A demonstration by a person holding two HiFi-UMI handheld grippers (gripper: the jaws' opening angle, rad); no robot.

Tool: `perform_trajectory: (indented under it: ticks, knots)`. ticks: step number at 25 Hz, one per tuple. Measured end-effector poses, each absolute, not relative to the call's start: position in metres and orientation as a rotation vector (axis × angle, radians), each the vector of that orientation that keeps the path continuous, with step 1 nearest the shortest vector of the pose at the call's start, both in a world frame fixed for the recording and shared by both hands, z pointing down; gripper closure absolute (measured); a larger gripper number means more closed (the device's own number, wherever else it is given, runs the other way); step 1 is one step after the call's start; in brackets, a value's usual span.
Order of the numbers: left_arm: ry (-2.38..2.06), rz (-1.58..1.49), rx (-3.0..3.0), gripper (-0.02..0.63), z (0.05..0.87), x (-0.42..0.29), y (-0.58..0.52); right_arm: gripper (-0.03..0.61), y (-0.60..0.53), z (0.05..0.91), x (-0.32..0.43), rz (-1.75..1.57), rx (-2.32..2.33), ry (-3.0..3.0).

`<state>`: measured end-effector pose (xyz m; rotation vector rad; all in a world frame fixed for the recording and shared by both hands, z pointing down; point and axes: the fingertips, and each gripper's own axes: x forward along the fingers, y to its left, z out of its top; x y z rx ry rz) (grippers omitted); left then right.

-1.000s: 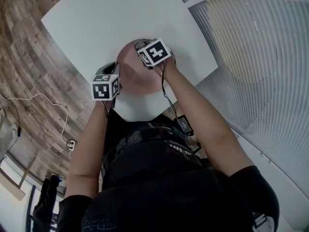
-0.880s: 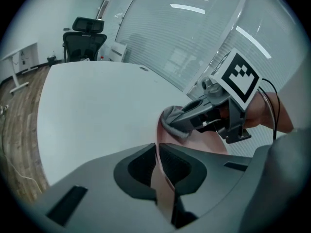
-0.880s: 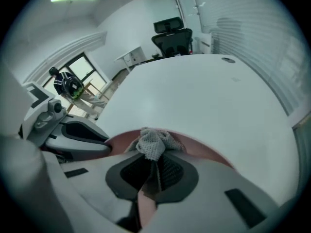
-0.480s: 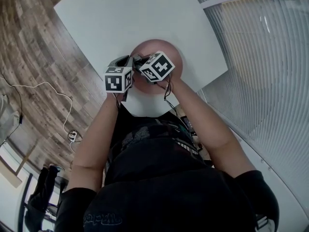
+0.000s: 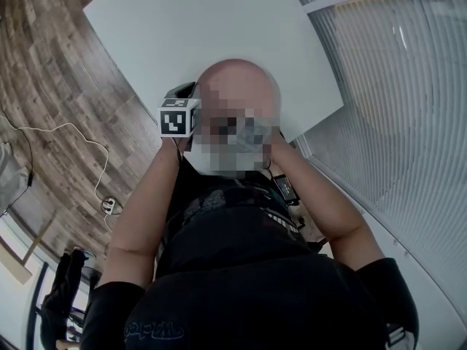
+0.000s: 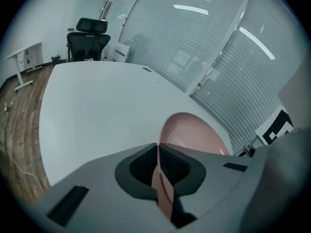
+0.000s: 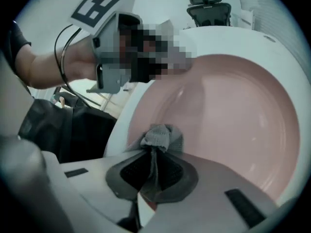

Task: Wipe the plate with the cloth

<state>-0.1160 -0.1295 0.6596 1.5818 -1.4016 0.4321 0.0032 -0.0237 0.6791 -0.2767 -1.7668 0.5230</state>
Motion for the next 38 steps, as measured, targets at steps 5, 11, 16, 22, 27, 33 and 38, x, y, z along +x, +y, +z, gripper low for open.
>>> perform_trajectory:
  ticks: [5, 11, 16, 22, 27, 33, 38]
  knots:
    - [-1.378, 0.46, 1.603, 0.588, 0.661, -0.115, -0.129, 0.541, -0.065, 0.683, 0.066, 0.329, -0.215, -1.632]
    - [-1.351, 0.466, 1.614, 0.588, 0.66, -0.114, -0.128, 0.54, -0.159, 0.686, 0.076, 0.05, -0.018, -1.62]
    - [-1.359, 0.458, 1.612, 0.588, 0.661, -0.114, -0.129, 0.541, -0.208, 0.685, 0.02, 0.004, 0.108, -1.75]
    - [-1.397, 0.436, 1.583, 0.588, 0.659, -0.116, -0.131, 0.541, -0.175, 0.676, -0.059, 0.02, -0.008, -1.902]
    - [-1.407, 0.401, 1.558, 0.588, 0.66, -0.118, -0.131, 0.541, -0.104, 0.673, -0.069, 0.107, -0.159, -1.982]
    - [-1.406, 0.408, 1.557, 0.588, 0.66, -0.118, -0.131, 0.541, -0.03, 0.674, -0.018, 0.172, -0.361, -1.894]
    - [-1.375, 0.432, 1.568, 0.588, 0.661, -0.118, -0.132, 0.541, -0.06, 0.682, 0.058, 0.152, -0.312, -1.704]
